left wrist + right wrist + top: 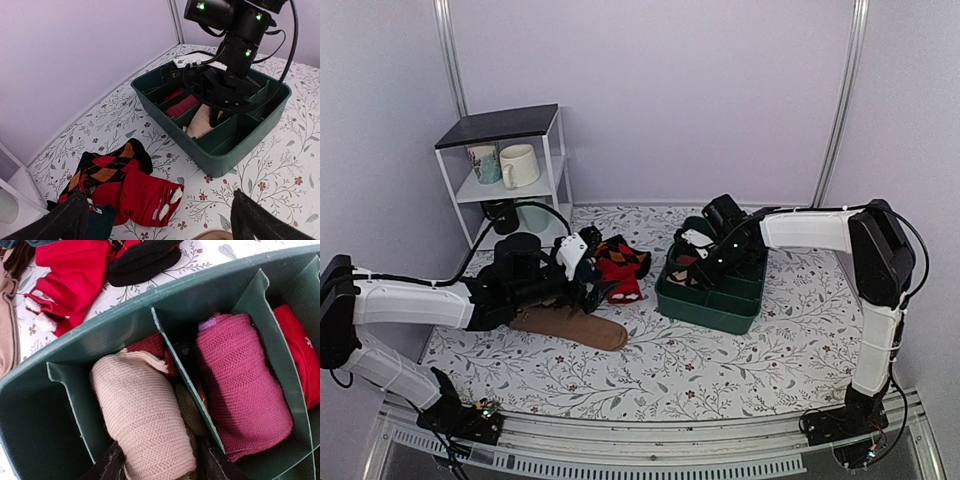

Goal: Roll the socks
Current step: Place a pair of socks in the storage box, then adjust the pair of socks at the center of the board.

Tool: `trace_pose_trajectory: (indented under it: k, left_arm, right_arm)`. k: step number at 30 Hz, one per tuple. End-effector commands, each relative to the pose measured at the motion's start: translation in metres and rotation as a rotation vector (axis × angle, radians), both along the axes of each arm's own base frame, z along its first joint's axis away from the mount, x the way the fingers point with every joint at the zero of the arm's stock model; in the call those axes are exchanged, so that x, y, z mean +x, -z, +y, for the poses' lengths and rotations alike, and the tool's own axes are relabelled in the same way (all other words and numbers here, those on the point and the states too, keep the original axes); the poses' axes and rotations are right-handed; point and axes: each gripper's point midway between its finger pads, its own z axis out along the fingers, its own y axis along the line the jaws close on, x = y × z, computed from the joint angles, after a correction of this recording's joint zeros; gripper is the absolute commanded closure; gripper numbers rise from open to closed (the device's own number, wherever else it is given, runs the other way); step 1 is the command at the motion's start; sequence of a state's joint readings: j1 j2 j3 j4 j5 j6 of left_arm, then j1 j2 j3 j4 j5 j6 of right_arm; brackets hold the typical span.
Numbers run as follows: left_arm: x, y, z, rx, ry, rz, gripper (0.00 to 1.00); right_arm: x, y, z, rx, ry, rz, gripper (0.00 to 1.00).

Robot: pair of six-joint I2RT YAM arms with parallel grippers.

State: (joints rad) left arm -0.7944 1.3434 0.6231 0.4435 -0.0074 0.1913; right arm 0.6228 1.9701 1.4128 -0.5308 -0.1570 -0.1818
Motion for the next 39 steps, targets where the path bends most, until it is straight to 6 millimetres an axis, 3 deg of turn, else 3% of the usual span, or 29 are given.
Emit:
trace_pose_trajectory:
  k: [1, 12, 18, 20, 22, 24, 27, 34, 39]
  left_arm:
    - [0.004, 0.000, 0.002, 0.004, -0.003, -0.007, 0.01]
    - [0.005, 0.002, 0.002, 0.012, -0.005, -0.008, 0.01]
    - [0.005, 0.002, 0.002, 0.011, -0.002, -0.009, 0.01]
    - [0.005, 0.001, 0.002, 0.010, -0.004, -0.009, 0.00]
    - [0.005, 0.001, 0.001, 0.008, -0.003, -0.008, 0.01]
    - [0.005, 0.000, 0.001, 0.005, -0.001, -0.008, 0.01]
    - [0.005, -0.001, 0.000, 0.001, 0.003, -0.007, 0.01]
    - [0.006, -0.001, -0.002, 0.002, 0.007, 0.001, 0.01]
    - [0.009, 0.000, 0.000, 0.002, -0.015, 0.008, 0.01]
  right_arm:
    - [-0.029, 0.018, -0.029, -0.069, 0.009, 0.145, 0.48]
    - [-0.029, -0.030, -0.017, 0.069, -0.045, 0.104, 0.46]
    - [-0.020, -0.075, -0.008, 0.154, -0.041, 0.017, 0.47]
    - [-0.014, -0.086, -0.008, 0.167, -0.018, -0.017, 0.51]
    - [-0.011, -0.092, -0.005, 0.189, -0.003, -0.020, 0.65]
    - [-0.013, -0.088, 0.002, 0.214, -0.013, 0.014, 0.78]
    - [-0.016, -0.073, 0.008, 0.232, -0.018, 0.074, 0.87]
    - [-0.022, -0.039, 0.017, 0.259, -0.018, 0.167, 0.89]
    - [-0.025, 0.004, 0.005, 0.181, 0.040, 0.223, 0.89]
